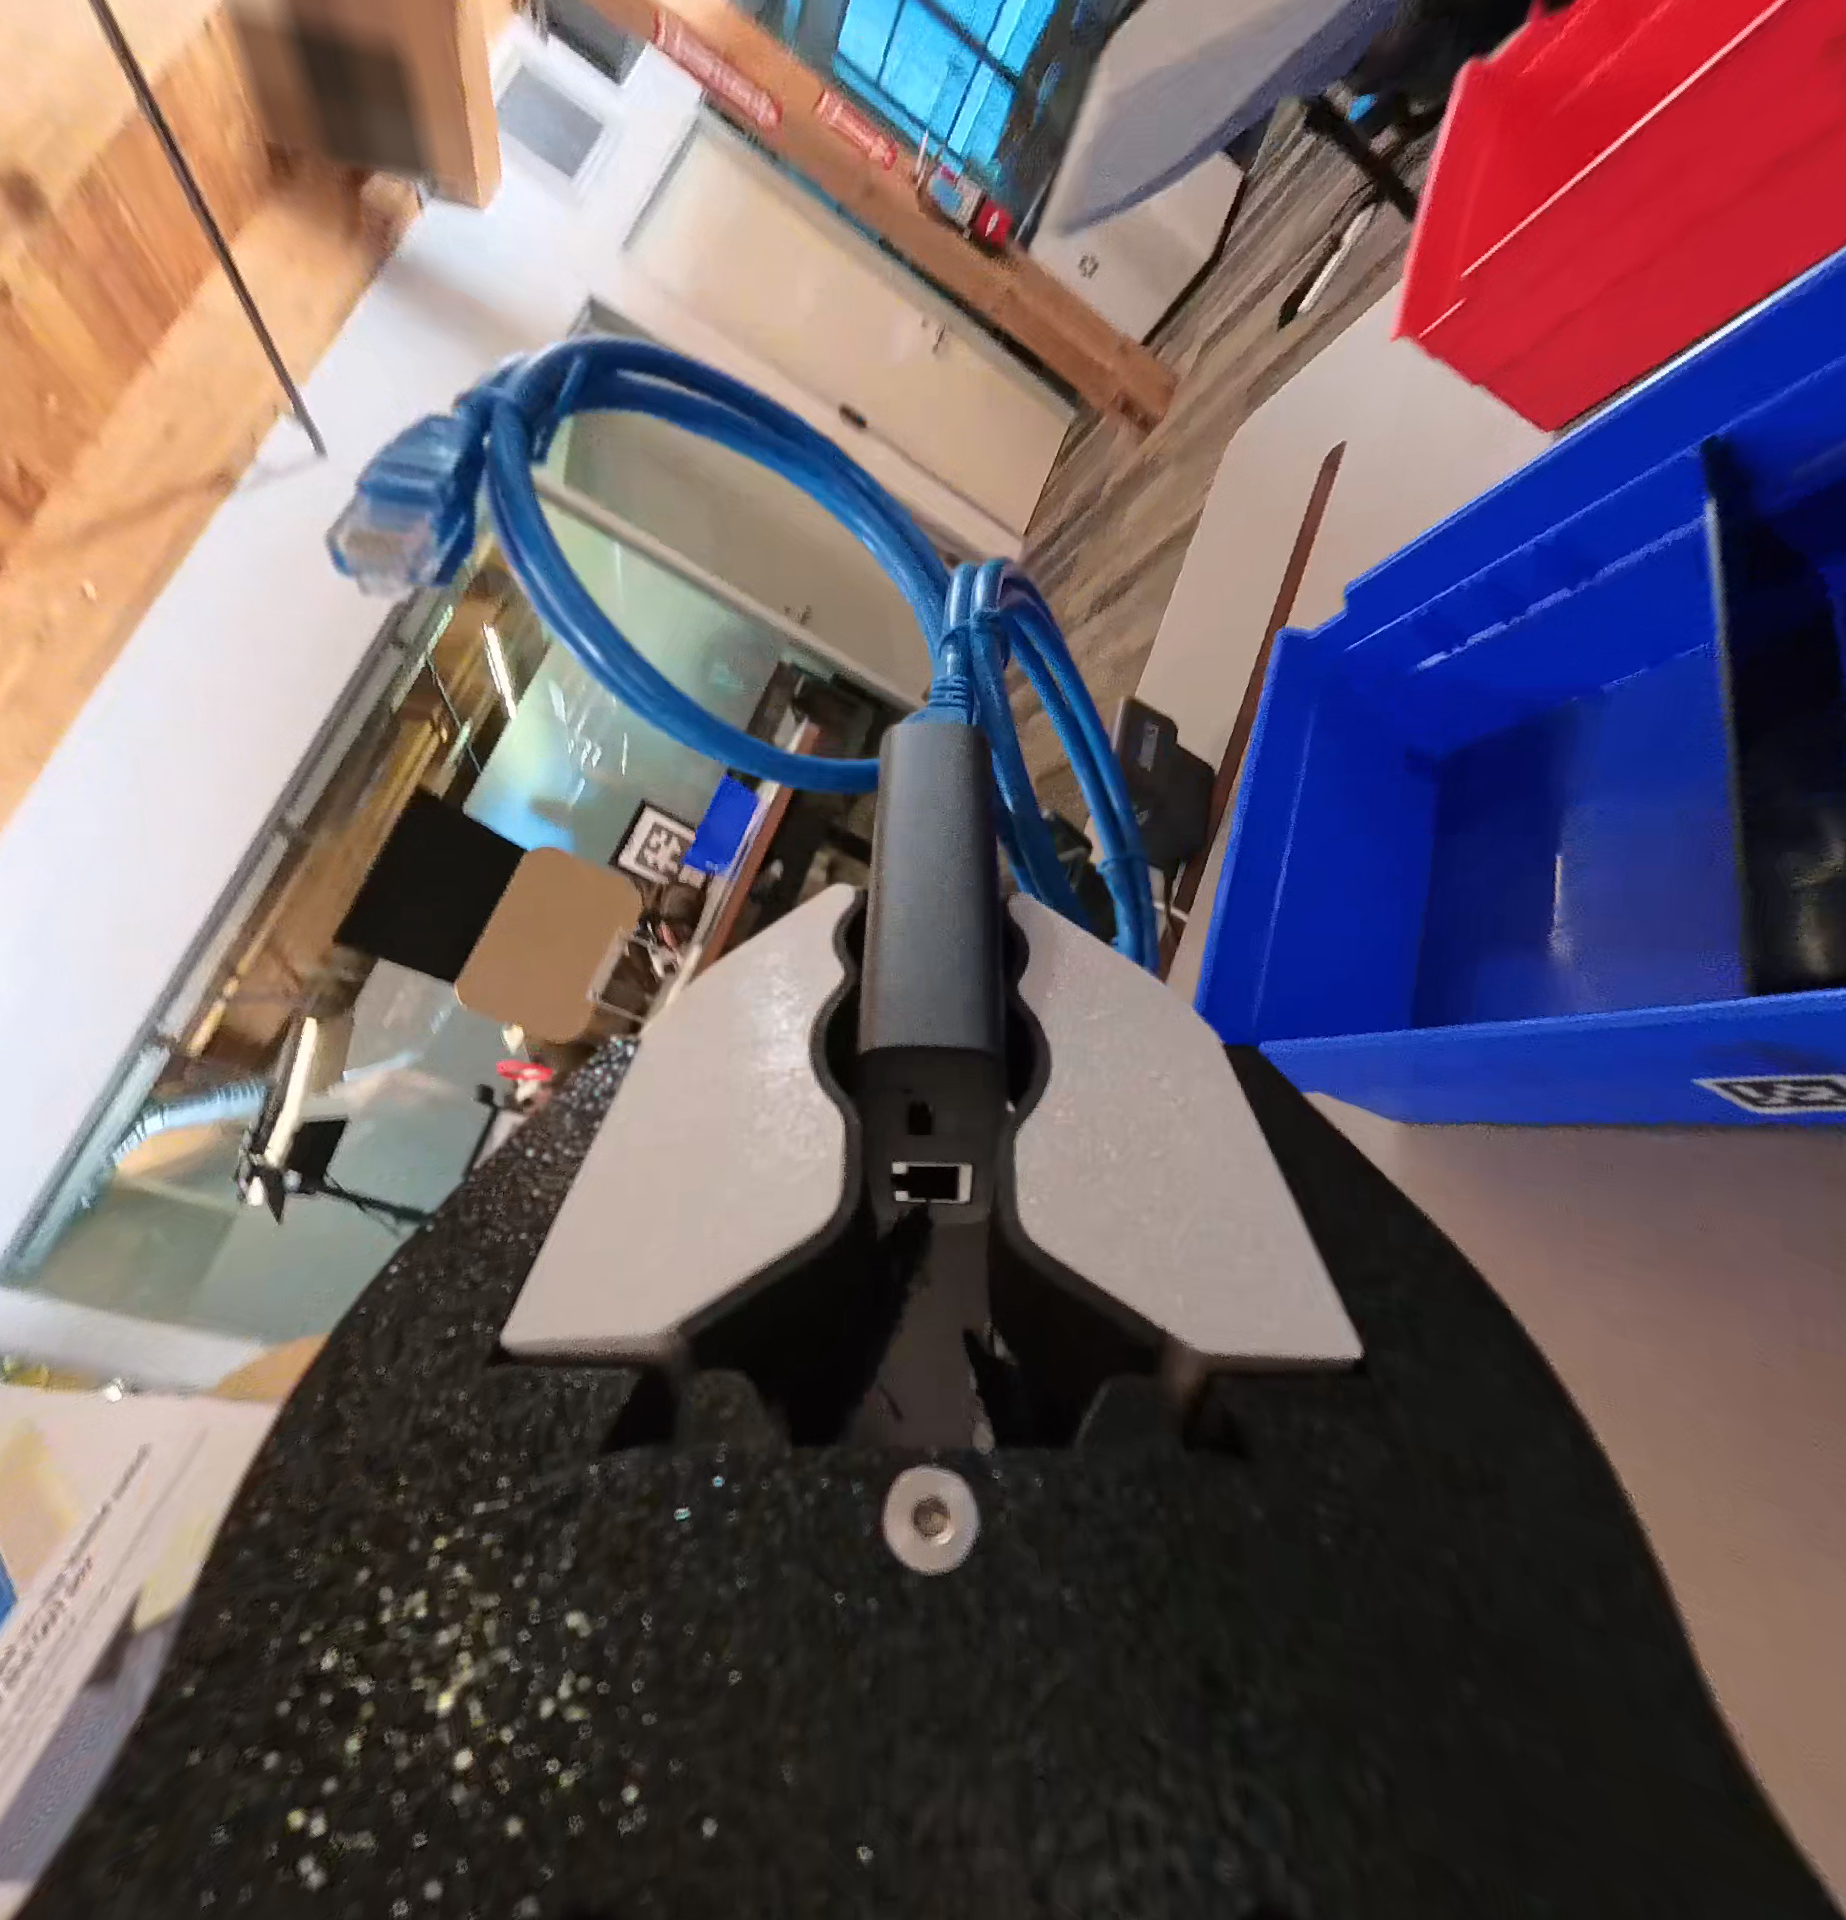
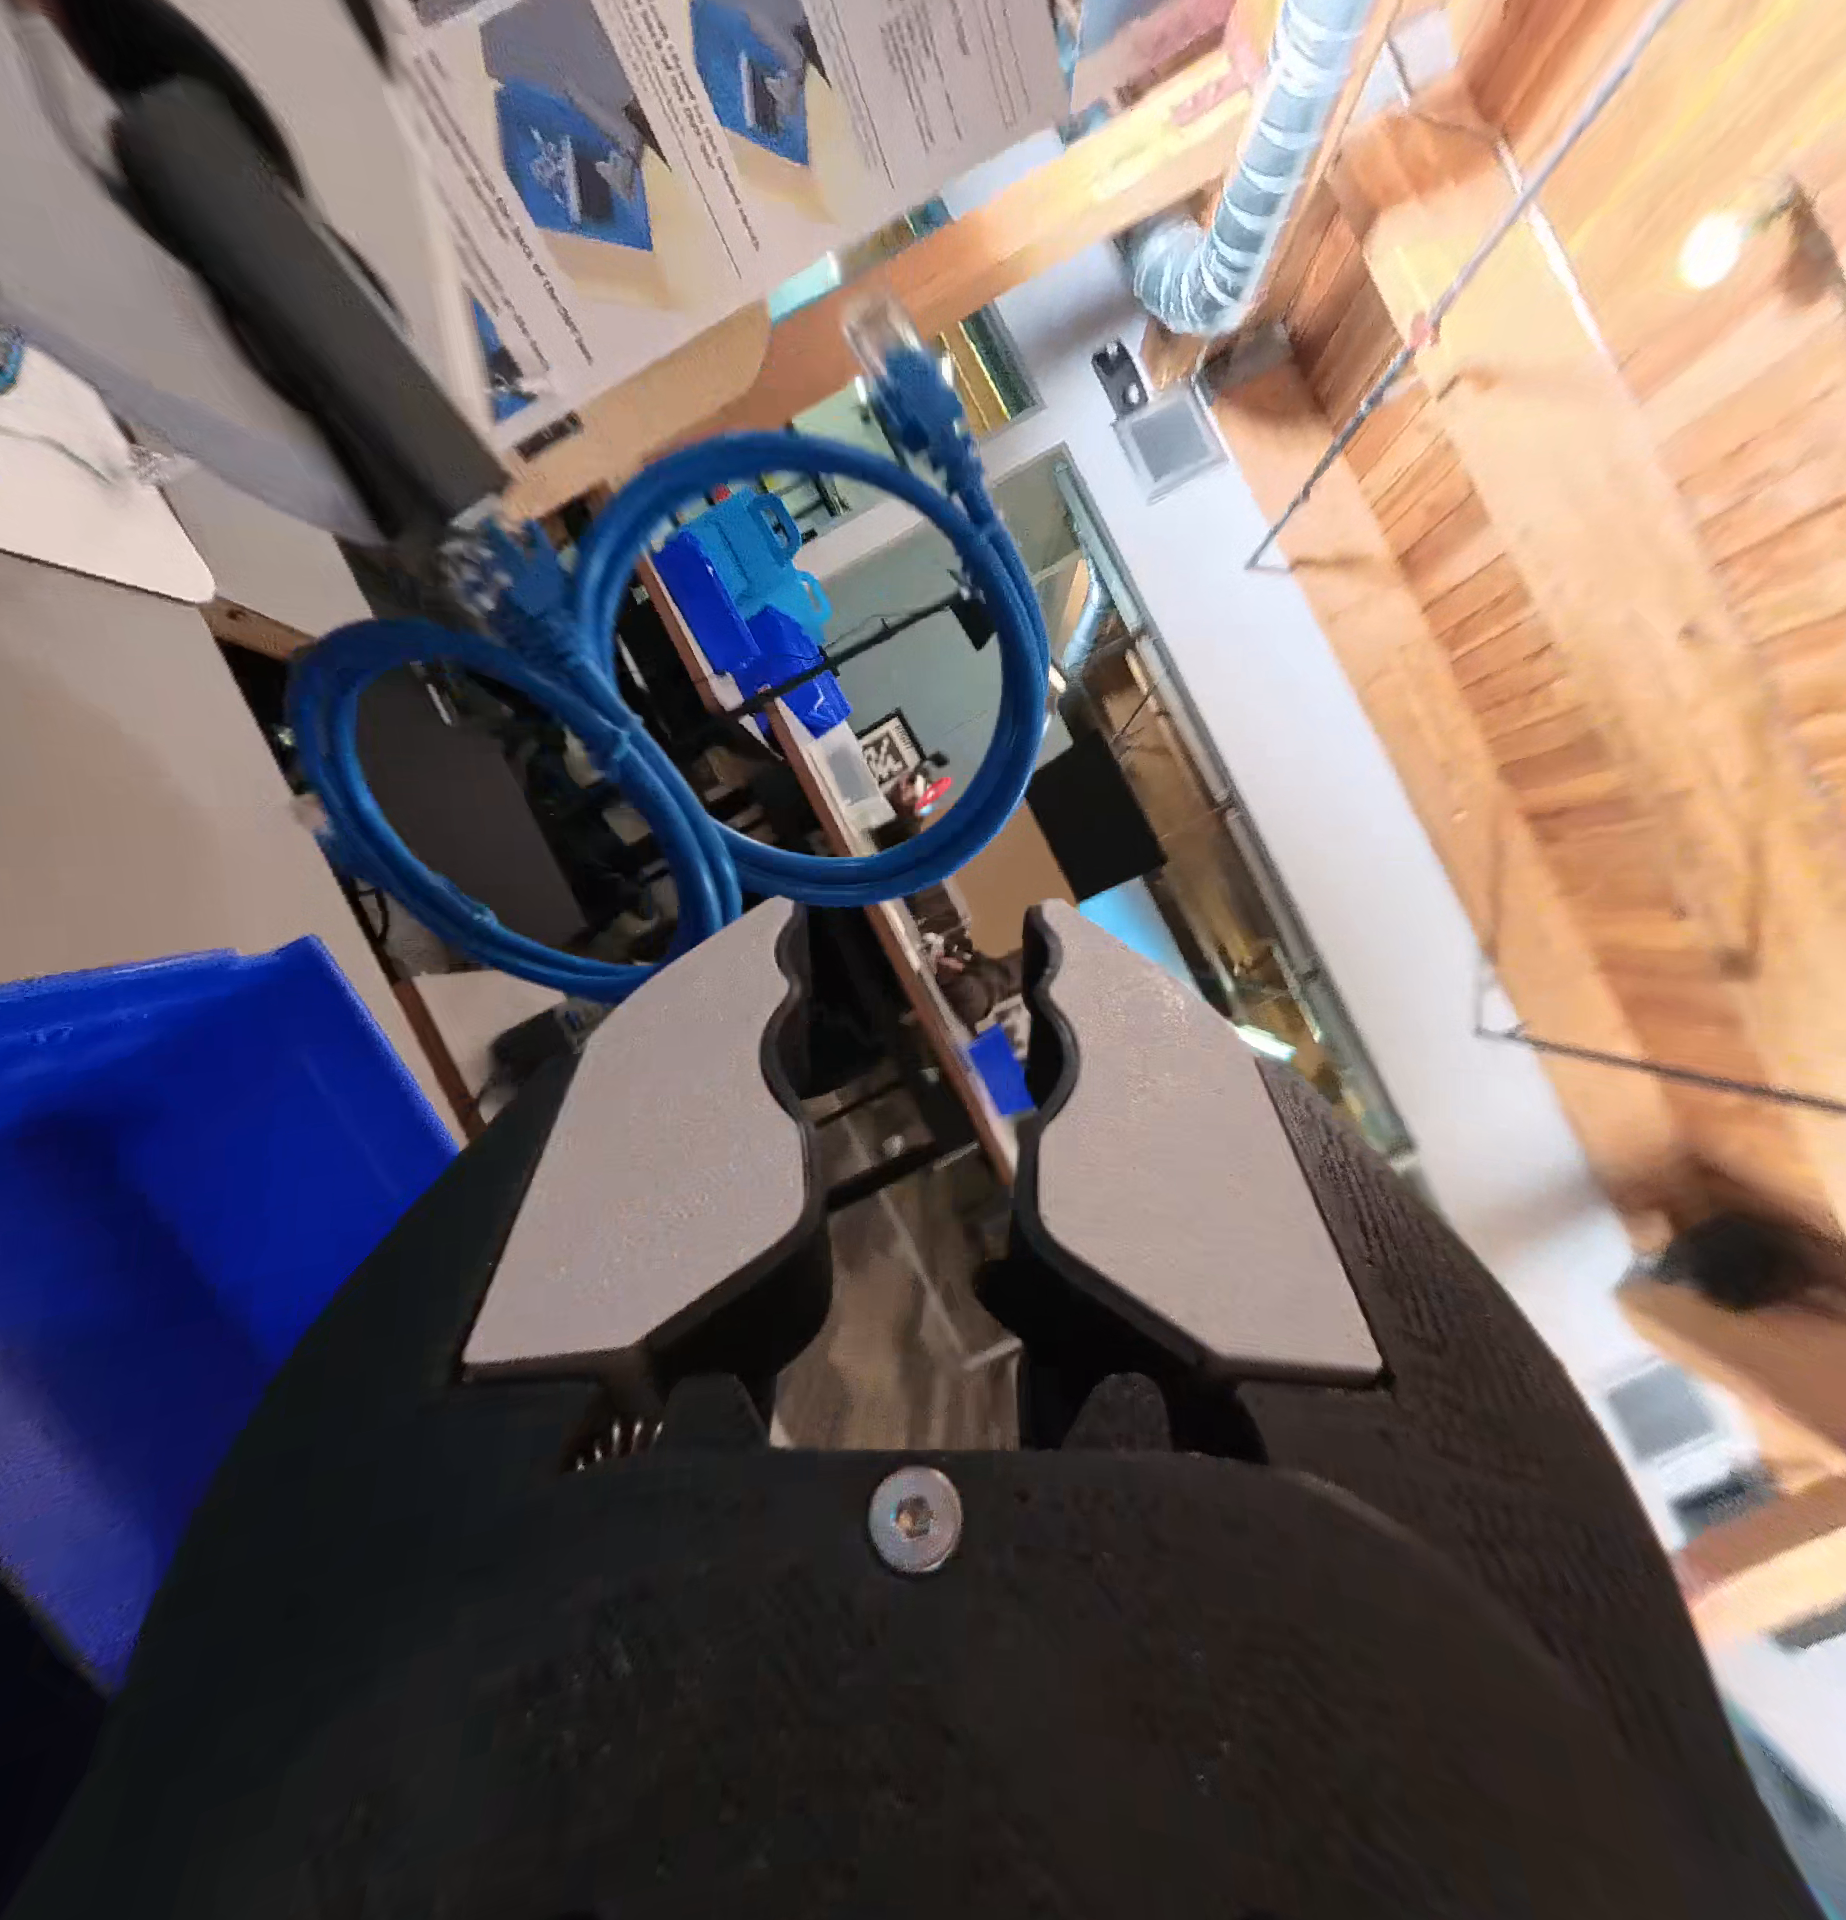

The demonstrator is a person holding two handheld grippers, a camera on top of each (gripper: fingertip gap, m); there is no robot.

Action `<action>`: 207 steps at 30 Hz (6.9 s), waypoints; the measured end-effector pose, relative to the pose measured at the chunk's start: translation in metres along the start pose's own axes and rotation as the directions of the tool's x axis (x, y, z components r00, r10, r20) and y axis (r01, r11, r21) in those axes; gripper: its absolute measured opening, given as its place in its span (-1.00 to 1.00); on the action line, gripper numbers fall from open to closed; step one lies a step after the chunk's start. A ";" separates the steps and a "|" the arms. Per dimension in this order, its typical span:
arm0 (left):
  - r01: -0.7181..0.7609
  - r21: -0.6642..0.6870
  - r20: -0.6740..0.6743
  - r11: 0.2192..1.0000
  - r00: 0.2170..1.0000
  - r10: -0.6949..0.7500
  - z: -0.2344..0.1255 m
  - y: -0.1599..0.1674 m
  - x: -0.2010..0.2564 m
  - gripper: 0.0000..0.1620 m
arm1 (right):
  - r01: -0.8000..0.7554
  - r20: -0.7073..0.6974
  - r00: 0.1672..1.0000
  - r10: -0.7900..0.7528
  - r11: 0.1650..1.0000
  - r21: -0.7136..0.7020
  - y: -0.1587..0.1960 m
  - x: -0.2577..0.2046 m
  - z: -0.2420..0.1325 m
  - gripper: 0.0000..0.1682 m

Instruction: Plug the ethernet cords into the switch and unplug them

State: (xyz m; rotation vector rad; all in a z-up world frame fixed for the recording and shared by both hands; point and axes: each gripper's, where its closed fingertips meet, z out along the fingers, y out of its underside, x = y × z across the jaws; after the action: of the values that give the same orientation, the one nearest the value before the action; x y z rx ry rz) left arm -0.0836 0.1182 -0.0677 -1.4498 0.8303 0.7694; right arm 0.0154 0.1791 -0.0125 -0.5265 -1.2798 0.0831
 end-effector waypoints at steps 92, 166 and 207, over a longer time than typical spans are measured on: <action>-0.217 0.057 -0.182 0.975 0.958 0.224 -0.013 -0.035 0.045 -0.74 | 0.336 0.257 0.898 -0.358 0.933 0.125 -0.027 -0.109 0.041 -0.65; 0.050 0.573 -0.283 0.818 0.949 0.141 -0.058 -0.081 0.046 -0.73 | 0.096 0.370 0.908 -0.195 0.958 0.271 -0.072 -0.119 0.015 -0.58; 0.093 0.540 -0.295 0.837 0.952 0.085 -0.041 -0.070 0.137 -0.73 | 0.250 0.384 0.785 -0.486 0.816 0.522 -0.016 -0.168 -0.051 -0.72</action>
State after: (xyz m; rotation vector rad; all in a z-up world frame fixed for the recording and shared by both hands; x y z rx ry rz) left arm 0.0472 0.0719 -0.1461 -1.0530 1.1762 0.2529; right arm 0.0080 0.0906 -0.1645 0.1868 -1.7974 0.1794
